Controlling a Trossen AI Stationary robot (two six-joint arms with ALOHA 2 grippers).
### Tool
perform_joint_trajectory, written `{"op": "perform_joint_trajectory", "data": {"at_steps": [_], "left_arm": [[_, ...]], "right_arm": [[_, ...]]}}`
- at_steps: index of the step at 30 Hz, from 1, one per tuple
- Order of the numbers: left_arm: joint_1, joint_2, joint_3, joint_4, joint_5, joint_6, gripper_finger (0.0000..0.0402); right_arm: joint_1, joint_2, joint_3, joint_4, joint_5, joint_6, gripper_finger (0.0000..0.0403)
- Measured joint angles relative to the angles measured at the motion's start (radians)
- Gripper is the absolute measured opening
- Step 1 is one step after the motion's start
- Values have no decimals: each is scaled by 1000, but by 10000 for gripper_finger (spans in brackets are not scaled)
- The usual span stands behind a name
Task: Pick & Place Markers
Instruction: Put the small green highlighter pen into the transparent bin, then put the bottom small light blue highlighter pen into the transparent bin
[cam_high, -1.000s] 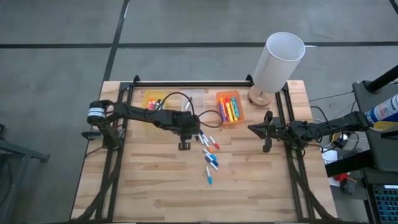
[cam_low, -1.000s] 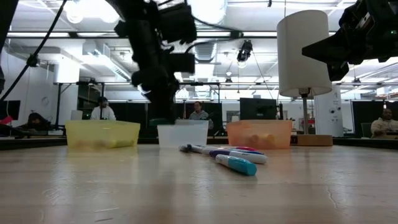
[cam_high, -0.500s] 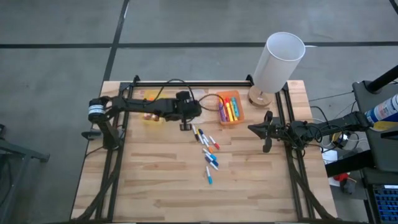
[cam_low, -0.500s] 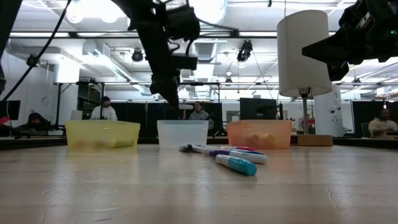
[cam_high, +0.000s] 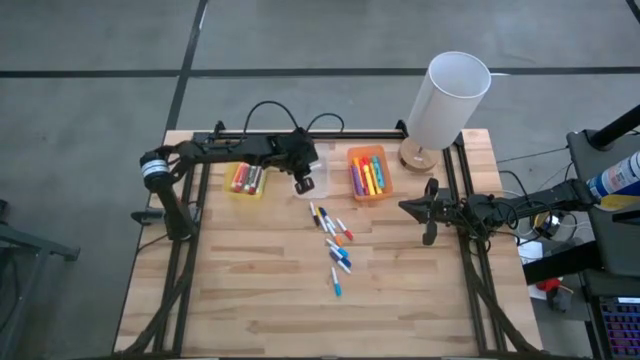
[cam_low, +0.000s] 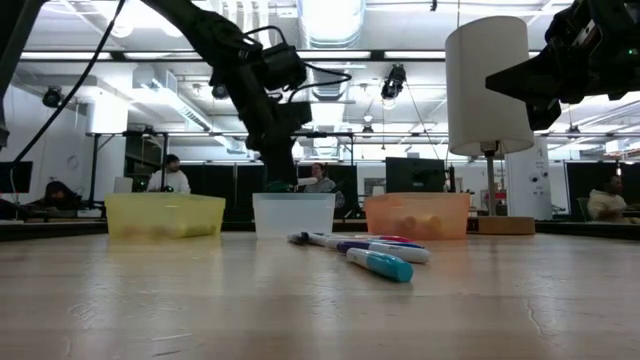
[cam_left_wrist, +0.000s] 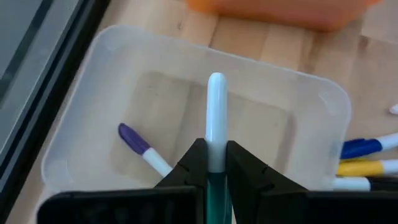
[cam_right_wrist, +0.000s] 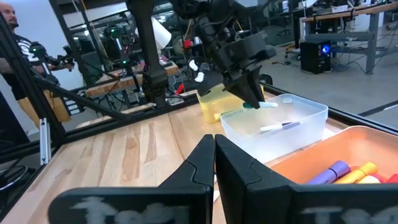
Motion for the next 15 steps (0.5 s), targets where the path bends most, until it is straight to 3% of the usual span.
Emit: {"op": "perform_joint_trajectory", "data": {"at_steps": [8,15], "left_arm": [[8,0,-17,17,19,-58,36],[8,0,-20,38,18,-67,92]], "right_arm": [[0,0,0,0,0,0,9],[0,0,0,0,0,0,9]]}}
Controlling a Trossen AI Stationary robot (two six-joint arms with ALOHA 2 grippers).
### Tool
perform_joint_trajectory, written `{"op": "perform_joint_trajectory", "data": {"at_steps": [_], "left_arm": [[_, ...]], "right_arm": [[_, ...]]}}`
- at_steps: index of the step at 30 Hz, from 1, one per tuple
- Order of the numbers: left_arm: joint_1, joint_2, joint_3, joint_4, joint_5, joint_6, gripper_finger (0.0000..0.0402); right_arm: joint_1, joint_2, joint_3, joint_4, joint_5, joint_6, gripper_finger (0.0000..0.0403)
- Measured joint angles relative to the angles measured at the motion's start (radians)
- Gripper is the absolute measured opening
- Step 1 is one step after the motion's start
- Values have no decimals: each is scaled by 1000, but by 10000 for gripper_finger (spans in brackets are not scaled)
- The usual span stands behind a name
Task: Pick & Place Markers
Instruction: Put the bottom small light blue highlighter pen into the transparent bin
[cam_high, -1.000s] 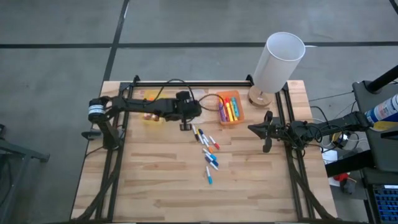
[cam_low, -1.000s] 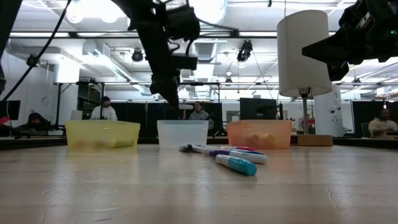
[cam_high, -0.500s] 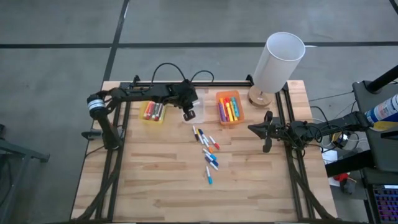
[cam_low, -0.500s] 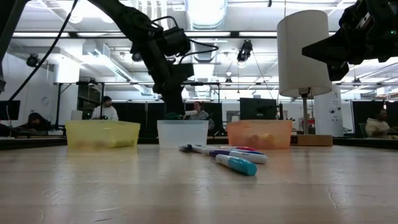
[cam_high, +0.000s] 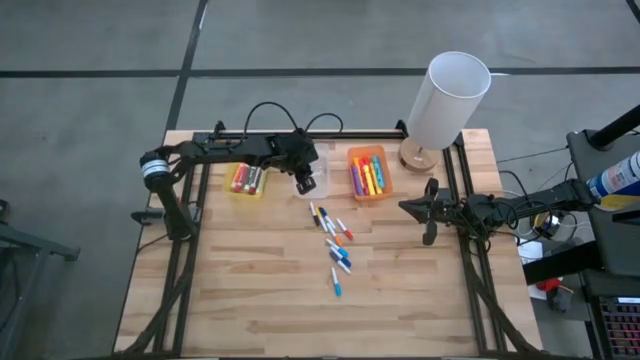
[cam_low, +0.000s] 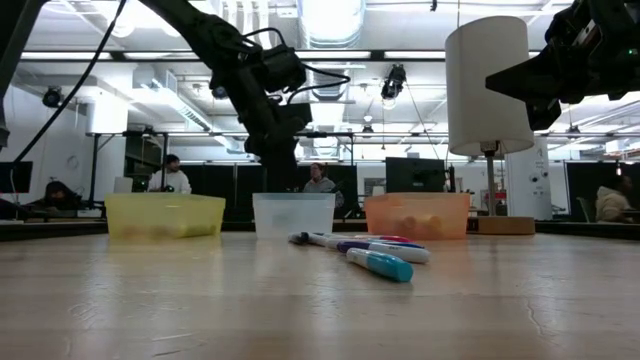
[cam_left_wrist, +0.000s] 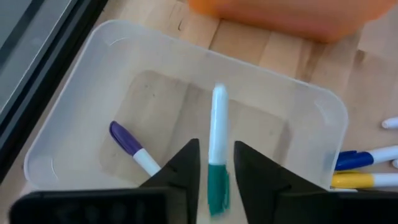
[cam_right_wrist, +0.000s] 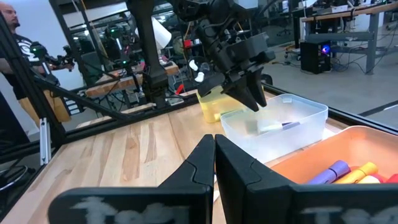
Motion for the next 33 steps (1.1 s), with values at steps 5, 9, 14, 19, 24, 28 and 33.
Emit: {"op": "perform_joint_trajectory", "data": {"at_steps": [5,9,14,19,24,28,33], "left_arm": [[0,0,0,7,0,-24,119],[-13,0,1,18,33,-42,121],[-94,0,8,26,176,31,121],[-225,-1,8,50,227,44,122],[-387,5,0,111,231,98,122],[-485,26,0,150,231,102,122],[-556,66,0,225,231,119,122]], "right_arm": [[0,0,0,0,0,0,9],[0,0,0,0,0,0,9],[0,0,0,0,0,0,9],[0,0,0,0,0,0,9],[0,0,0,0,0,0,9],[0,0,0,0,0,0,9],[0,0,0,0,0,0,9]]}}
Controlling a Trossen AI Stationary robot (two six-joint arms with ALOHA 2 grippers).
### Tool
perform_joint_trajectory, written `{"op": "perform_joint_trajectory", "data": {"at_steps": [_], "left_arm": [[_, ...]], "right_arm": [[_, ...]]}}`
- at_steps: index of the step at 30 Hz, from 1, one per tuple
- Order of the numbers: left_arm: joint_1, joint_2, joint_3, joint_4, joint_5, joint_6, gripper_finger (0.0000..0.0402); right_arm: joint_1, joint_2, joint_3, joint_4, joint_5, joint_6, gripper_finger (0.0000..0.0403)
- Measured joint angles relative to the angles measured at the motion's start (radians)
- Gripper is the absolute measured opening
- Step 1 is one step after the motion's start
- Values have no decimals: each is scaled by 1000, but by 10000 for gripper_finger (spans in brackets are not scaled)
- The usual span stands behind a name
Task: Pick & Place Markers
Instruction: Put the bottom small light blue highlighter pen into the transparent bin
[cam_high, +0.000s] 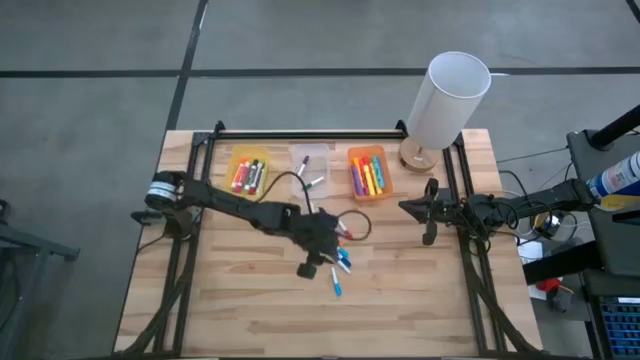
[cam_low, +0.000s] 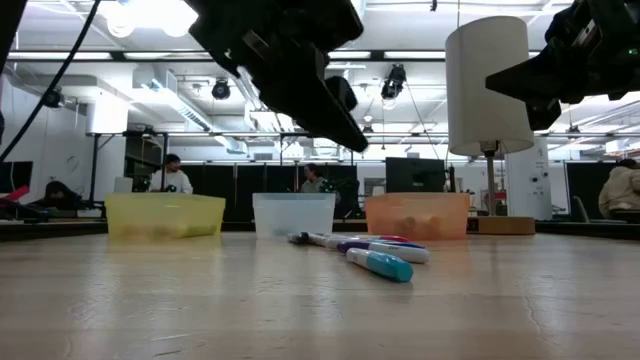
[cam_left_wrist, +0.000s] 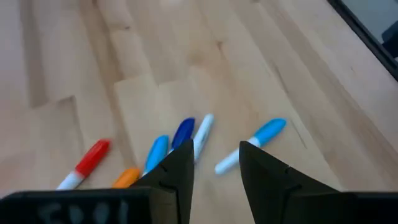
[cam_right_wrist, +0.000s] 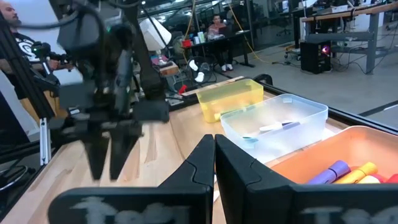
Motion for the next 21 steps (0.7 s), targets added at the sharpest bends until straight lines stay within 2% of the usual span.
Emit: {"op": "perform_joint_trajectory", "data": {"at_steps": [9,21], "left_arm": [[-69,121,1,99,-8,33,122],[-93,242,20,142,-44,57,122]], "right_arm": [[0,0,0,0,0,0,9],[0,0,0,0,0,0,9]]}}
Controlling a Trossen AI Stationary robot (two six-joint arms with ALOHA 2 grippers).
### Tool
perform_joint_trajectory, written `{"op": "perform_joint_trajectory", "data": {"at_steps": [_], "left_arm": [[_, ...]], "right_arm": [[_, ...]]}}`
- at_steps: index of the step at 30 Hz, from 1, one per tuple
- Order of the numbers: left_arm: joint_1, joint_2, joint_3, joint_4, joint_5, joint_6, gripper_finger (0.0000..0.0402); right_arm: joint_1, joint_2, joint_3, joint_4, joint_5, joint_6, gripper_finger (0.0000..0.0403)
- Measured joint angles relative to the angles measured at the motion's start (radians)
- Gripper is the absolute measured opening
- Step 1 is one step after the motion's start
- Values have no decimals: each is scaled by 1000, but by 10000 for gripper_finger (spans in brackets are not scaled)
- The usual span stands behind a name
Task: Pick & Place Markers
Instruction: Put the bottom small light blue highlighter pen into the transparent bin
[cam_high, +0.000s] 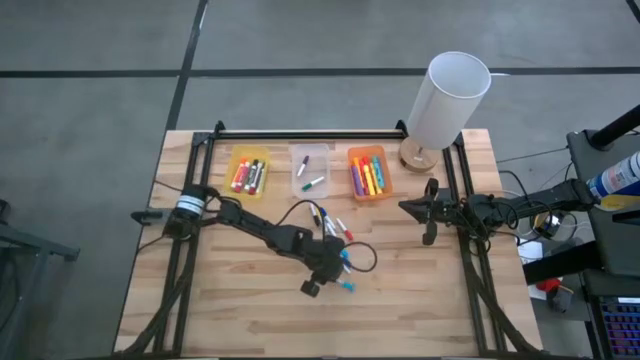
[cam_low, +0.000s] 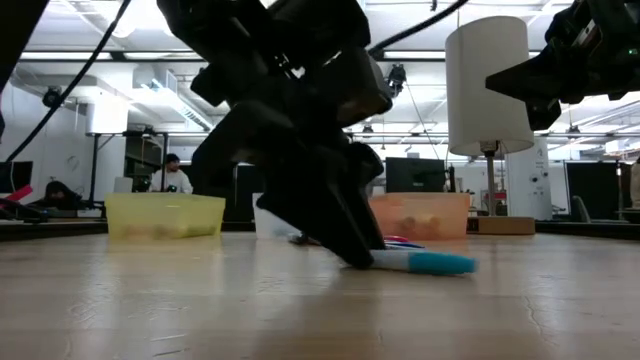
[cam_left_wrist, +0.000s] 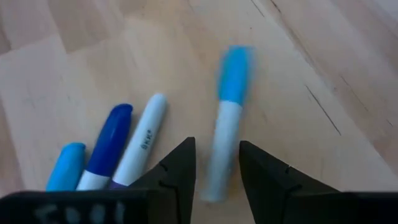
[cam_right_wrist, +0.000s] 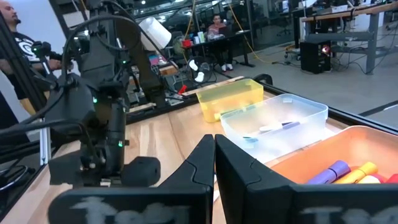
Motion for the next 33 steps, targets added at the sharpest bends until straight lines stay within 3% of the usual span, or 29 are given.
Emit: {"op": "perform_joint_trajectory", "data": {"at_steps": [10,19,29,33], "left_arm": [[-1,15,5,10,-10,-113,116],[0,14,5,15,-14,-141,19],[-1,-84,3,-1,-14,-135,26],[1,-162,3,-81,-113,-79,22]], "right_arm": [[0,0,0,0,0,0,9],[0,0,0,0,0,0,9],[0,0,0,0,0,0,9],[0,0,0,0,0,0,9]]}}
